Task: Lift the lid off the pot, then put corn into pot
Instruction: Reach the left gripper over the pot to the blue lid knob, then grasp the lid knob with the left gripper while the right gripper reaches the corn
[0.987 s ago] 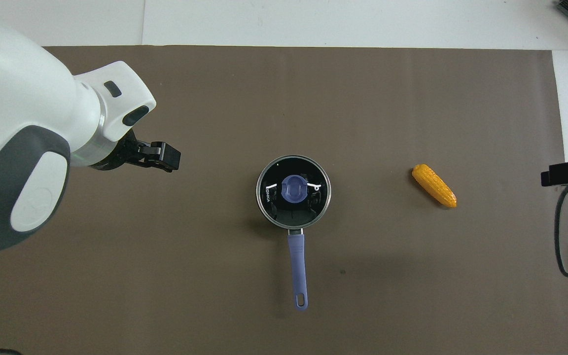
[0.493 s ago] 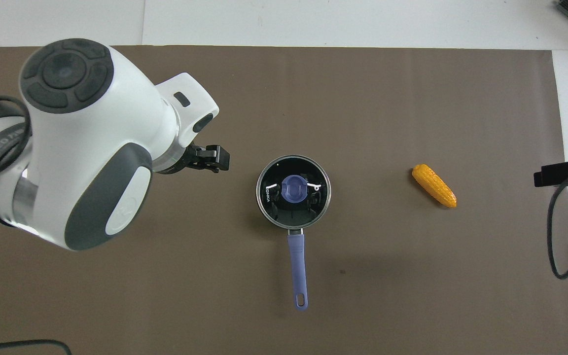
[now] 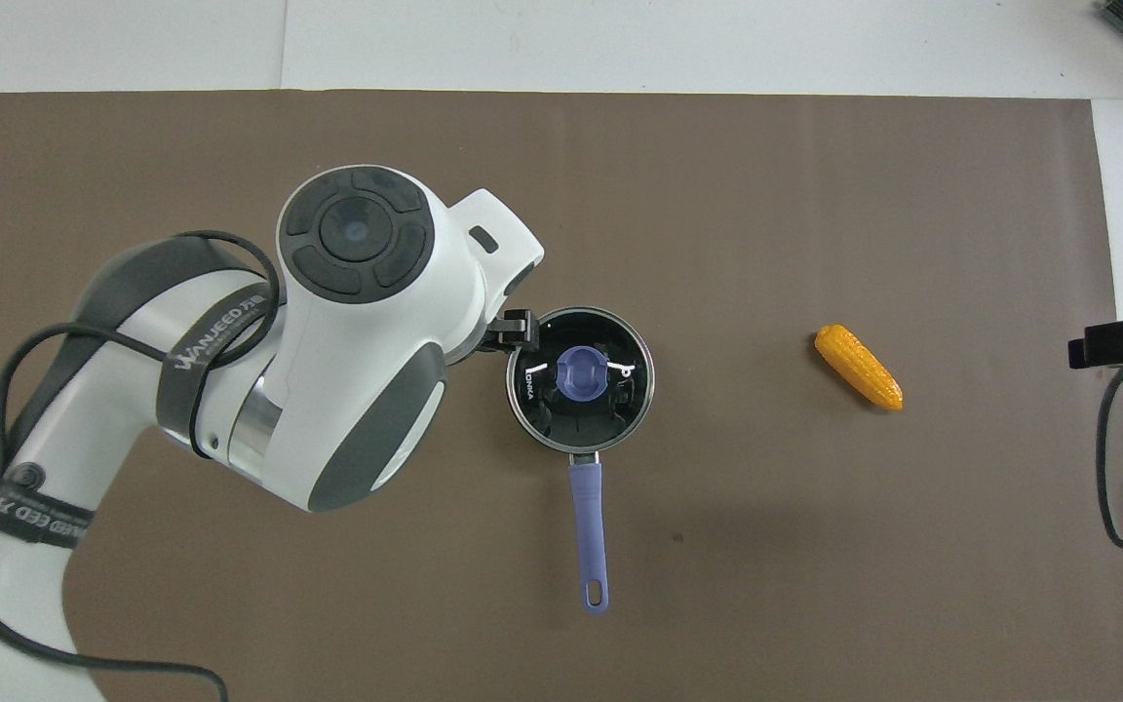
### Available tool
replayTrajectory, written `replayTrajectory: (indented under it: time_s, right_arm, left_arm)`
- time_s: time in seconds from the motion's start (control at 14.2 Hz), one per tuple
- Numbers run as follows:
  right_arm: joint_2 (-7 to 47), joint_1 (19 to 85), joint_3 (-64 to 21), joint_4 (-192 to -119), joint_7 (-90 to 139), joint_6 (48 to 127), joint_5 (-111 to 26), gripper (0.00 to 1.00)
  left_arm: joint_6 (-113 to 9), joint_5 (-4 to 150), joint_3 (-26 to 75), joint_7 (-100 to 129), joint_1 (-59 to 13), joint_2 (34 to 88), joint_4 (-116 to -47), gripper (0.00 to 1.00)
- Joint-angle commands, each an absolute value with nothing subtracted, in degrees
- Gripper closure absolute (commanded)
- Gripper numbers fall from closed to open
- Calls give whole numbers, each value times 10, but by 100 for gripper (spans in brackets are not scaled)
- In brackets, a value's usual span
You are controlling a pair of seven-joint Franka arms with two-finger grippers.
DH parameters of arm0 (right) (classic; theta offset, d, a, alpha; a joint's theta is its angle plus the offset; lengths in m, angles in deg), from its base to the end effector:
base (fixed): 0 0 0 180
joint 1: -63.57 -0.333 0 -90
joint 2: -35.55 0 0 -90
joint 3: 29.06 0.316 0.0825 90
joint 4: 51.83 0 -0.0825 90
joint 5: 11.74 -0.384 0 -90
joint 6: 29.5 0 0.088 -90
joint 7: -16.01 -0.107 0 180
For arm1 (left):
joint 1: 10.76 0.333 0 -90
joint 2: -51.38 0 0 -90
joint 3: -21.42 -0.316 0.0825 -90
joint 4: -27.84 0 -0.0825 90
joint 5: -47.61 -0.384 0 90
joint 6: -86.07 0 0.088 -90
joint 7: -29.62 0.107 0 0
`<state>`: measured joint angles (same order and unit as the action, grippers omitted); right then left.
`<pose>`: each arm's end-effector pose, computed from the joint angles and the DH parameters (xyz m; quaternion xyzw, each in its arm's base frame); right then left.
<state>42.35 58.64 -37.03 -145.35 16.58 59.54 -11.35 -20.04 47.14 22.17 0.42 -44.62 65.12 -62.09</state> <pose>0.5148 -0.0329 0.6569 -0.9996 0.0214 -0.0198 0.0042 0.5278 -0.3625 0.5066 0.9986 -0.0480 0.0194 0.0092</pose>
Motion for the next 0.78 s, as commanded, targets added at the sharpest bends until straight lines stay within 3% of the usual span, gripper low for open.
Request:
replayTrajectory:
  time_s: [0.0, 0.56, 0.7]
  right_arm:
    - [434, 586, -372, -1463, 179, 595, -108, 0]
    - [427, 579, -365, -1483, 181, 606, -116, 0]
    - [426, 579, -365, -1517, 181, 653, -117, 0]
  left_arm:
    - [-231, 462, 213, -26, -469, 668, -621, 0]
    - [-289, 503, 213, -92, -496, 705, -619, 0]
    - [-292, 499, 212, -106, -519, 725, -615, 0]
